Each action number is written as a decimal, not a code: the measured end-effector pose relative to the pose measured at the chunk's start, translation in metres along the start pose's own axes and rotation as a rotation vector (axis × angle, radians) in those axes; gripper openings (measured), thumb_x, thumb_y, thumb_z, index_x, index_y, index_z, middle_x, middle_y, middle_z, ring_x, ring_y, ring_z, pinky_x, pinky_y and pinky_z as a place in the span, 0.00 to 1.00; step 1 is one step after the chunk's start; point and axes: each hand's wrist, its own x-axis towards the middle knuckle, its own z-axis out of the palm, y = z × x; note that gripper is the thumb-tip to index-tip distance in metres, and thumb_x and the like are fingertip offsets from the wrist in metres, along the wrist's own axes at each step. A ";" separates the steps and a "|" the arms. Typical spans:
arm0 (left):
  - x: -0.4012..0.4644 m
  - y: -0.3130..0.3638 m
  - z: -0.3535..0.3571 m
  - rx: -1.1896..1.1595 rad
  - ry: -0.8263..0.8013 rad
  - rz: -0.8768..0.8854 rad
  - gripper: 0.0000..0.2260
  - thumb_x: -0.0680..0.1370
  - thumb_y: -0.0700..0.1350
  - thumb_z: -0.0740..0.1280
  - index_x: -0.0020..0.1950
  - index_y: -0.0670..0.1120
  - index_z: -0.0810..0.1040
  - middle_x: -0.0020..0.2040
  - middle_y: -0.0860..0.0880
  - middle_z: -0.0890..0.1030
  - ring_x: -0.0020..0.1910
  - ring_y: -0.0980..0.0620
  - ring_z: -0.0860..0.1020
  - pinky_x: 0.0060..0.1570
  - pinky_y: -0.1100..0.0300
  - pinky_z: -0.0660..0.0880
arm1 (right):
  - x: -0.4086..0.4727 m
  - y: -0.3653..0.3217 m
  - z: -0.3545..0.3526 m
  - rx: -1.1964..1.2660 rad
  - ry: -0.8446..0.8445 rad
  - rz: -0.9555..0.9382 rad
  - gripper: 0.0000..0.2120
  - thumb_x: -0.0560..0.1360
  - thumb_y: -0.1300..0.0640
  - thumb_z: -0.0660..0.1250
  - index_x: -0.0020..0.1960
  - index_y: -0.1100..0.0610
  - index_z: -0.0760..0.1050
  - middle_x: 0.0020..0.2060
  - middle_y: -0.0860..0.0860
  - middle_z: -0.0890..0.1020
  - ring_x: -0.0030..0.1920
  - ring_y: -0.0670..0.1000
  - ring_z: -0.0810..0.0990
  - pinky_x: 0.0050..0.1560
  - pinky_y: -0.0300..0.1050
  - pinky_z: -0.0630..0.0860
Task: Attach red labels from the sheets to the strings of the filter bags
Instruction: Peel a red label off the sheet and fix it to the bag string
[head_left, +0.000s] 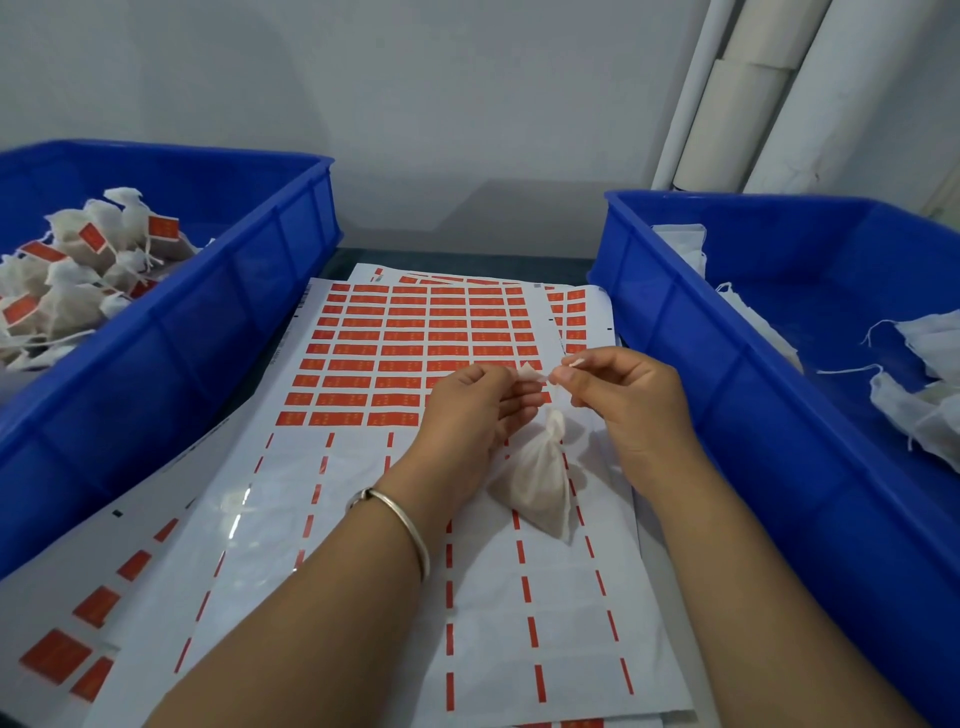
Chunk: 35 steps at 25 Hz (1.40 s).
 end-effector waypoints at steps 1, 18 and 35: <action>0.000 0.001 0.000 -0.018 -0.012 -0.021 0.09 0.79 0.41 0.62 0.44 0.42 0.80 0.37 0.46 0.84 0.38 0.51 0.84 0.35 0.63 0.78 | 0.000 0.000 0.000 0.012 0.009 -0.001 0.04 0.71 0.55 0.72 0.41 0.47 0.79 0.37 0.33 0.82 0.41 0.38 0.81 0.39 0.29 0.78; -0.002 0.000 0.000 -0.071 -0.065 -0.169 0.03 0.76 0.42 0.67 0.47 0.43 0.78 0.32 0.48 0.82 0.31 0.53 0.80 0.33 0.62 0.77 | 0.000 0.001 0.000 0.085 0.045 0.058 0.02 0.72 0.55 0.71 0.43 0.48 0.81 0.39 0.36 0.84 0.43 0.37 0.82 0.35 0.27 0.75; -0.004 -0.003 -0.003 0.000 -0.331 -0.067 0.09 0.77 0.38 0.61 0.52 0.45 0.79 0.50 0.49 0.84 0.48 0.50 0.83 0.43 0.61 0.79 | 0.000 0.001 -0.001 0.027 0.079 -0.022 0.07 0.72 0.54 0.71 0.40 0.43 0.78 0.34 0.32 0.82 0.39 0.35 0.82 0.32 0.27 0.74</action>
